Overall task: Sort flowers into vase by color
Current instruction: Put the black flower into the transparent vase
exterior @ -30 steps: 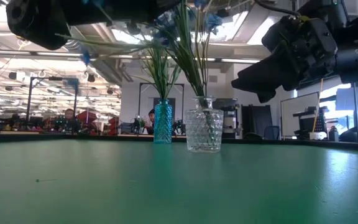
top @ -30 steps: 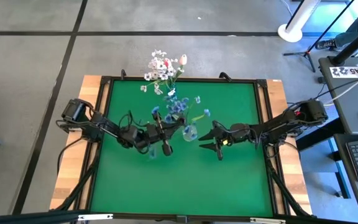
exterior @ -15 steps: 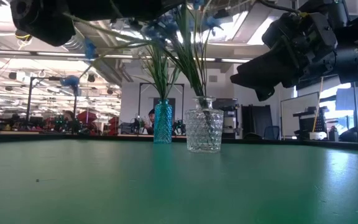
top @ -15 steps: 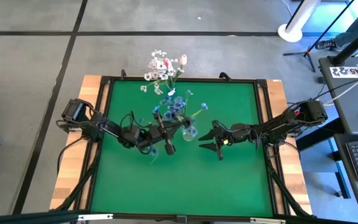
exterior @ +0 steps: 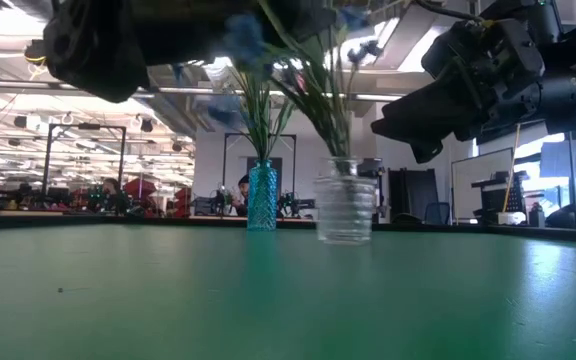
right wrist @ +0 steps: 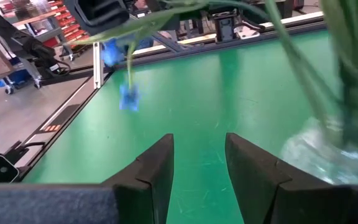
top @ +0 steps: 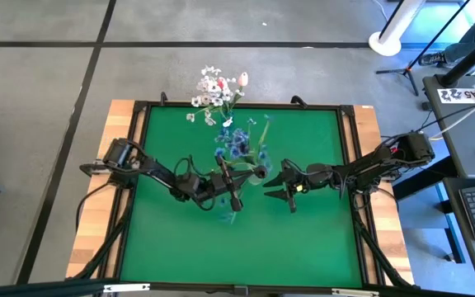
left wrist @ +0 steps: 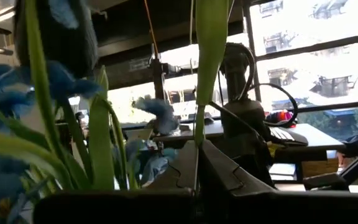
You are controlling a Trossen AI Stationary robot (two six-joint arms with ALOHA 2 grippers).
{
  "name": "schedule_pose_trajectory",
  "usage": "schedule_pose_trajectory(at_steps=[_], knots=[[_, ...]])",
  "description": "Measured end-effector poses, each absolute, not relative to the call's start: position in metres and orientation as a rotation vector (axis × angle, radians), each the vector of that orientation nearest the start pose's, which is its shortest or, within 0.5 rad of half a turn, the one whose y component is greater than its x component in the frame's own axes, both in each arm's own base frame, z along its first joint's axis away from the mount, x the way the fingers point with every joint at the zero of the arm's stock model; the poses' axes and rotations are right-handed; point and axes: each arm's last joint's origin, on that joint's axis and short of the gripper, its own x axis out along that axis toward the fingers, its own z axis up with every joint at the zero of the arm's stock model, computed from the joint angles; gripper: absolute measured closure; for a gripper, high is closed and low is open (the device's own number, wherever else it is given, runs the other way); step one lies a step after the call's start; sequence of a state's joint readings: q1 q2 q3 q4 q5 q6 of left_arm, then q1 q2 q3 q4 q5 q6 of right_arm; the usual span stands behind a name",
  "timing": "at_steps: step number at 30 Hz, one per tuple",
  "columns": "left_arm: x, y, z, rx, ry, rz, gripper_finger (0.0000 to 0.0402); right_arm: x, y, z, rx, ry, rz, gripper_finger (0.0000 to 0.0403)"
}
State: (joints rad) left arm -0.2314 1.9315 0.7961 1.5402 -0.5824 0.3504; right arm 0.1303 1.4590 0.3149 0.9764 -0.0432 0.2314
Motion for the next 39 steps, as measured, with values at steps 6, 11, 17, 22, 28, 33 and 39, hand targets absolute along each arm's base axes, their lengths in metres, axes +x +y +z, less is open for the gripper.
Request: schedule_pose_trajectory(at_steps=[6,11,17,22,28,33,39], knots=[[0.353,-0.067,0.181,0.166,-0.272,0.426,0.0401,0.240,0.033,0.151,0.223,0.189,0.155,0.0259],[0.354,-0.068,0.179,0.162,-0.250,0.427,0.0401,0.240,0.033,0.151,0.223,0.193,0.155,0.0259],[0.354,-0.068,0.177,0.138,-0.236,0.422,0.0401,0.240,0.033,0.151,0.224,0.193,0.156,0.0259],[0.352,-0.068,0.182,0.128,-0.290,0.427,0.0401,0.239,0.034,0.152,0.249,0.191,0.181,0.0259],[0.355,-0.064,0.186,0.149,-0.299,0.445,0.0401,0.239,0.035,0.152,0.281,0.199,0.213,0.0259],[0.369,-0.061,0.189,0.178,-0.239,0.450,0.0401,0.238,0.044,0.152,0.276,0.195,0.237,0.0259],[0.386,-0.057,0.194,0.187,-0.163,0.448,0.0401,0.235,0.057,0.154,0.270,0.188,0.279,0.0259]])
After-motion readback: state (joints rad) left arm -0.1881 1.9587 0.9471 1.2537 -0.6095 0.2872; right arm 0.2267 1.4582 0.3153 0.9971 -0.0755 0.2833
